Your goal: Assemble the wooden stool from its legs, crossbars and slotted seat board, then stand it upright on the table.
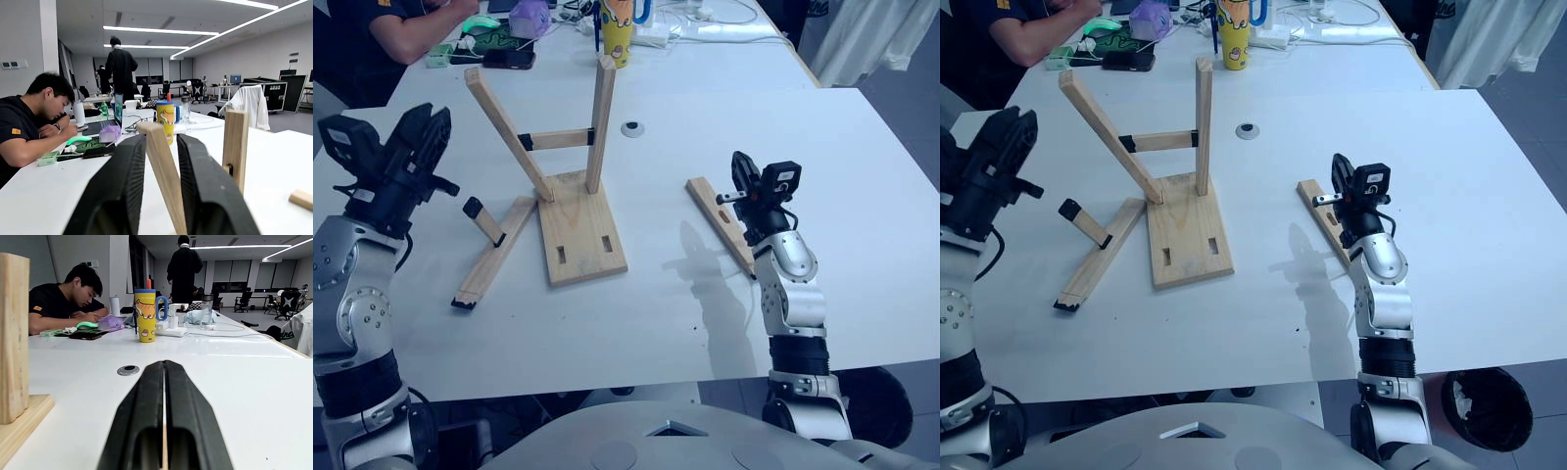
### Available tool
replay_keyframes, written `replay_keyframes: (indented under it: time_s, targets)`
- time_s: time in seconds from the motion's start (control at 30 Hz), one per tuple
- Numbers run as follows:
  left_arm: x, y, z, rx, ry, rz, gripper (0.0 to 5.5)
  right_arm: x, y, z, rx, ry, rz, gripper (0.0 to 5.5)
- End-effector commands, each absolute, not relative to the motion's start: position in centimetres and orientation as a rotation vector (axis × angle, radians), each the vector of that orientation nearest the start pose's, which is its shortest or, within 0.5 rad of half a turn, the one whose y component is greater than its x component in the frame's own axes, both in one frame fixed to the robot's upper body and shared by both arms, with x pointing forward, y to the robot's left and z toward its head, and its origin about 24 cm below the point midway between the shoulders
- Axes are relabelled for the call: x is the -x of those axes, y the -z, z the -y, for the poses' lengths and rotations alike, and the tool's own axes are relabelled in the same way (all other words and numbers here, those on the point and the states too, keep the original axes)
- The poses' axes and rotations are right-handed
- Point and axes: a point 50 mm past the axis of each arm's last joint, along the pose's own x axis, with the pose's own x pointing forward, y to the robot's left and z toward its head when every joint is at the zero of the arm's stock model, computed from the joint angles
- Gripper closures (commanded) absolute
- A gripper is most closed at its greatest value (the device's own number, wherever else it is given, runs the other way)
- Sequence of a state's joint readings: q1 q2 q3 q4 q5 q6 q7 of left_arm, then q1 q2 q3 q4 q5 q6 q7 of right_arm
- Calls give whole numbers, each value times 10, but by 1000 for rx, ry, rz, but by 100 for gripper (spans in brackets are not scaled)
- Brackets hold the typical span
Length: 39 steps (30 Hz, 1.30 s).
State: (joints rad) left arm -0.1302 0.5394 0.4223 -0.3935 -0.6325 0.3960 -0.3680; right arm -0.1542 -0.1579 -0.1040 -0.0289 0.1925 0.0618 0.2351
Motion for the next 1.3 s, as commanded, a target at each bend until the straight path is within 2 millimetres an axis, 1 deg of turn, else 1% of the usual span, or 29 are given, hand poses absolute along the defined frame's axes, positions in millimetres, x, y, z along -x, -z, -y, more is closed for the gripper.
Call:
replay_keyframes:
  time_s: [0.03, 0.1, 0.2, 0.23, 0.33, 0.43, 0.47, 0.53, 0.6, 0.63, 0.67, 0.73, 0.8, 0.9, 1.03, 1.13, 1.3]
  targets:
    - [-250, -209, -242, 8, 316, 336, 515, -280, -89, 179, -33, -173, 137, 550]
    - [-253, -213, -236, 5, 340, 346, 546, -280, -89, 179, -34, -171, 138, 550]
    - [-256, -219, -233, 1, 361, 362, 549, -280, -90, 179, -37, -170, 140, 550]
    - [-257, -219, -233, 0, 361, 359, 549, -280, -90, 178, -38, -171, 141, 550]
    - [-259, -206, -235, -4, 361, 313, 549, -279, -90, 178, -39, -171, 140, 550]
    - [-261, -182, -238, -2, 359, 227, 549, -279, -89, 177, -41, -173, 139, 550]
    - [-261, -171, -239, 1, 360, 190, 549, -279, -90, 177, -41, -172, 140, 550]
    - [-260, -136, -241, -13, 351, 81, 549, -279, -92, 176, -47, -171, 147, 550]
    - [-254, -96, -250, -11, 309, -39, 549, -279, -95, 173, -59, -174, 157, 550]
    - [-251, -82, -253, -16, 297, -79, 549, -279, -97, 172, -64, -177, 163, 550]
    - [-249, -73, -253, -19, 301, -103, 549, -279, -98, 171, -67, -179, 168, 550]
    - [-249, -68, -251, -16, 310, -102, 549, -280, -101, 170, -70, -182, 175, 550]
    - [-253, -73, -250, -16, 315, -71, 549, -280, -102, 169, -72, -184, 176, 550]
    - [-258, -92, -246, -19, 340, -2, 549, -279, -100, 168, -74, -188, 172, 550]
    - [-261, -121, -245, -35, 349, 92, 549, -279, -99, 167, -76, -191, 166, 550]
    - [-264, -149, -246, -35, 347, 175, 549, -278, -98, 168, -76, -185, 163, 550]
    - [-262, -205, -244, -62, 364, 341, 549, -278, -97, 168, -74, -186, 159, 550]
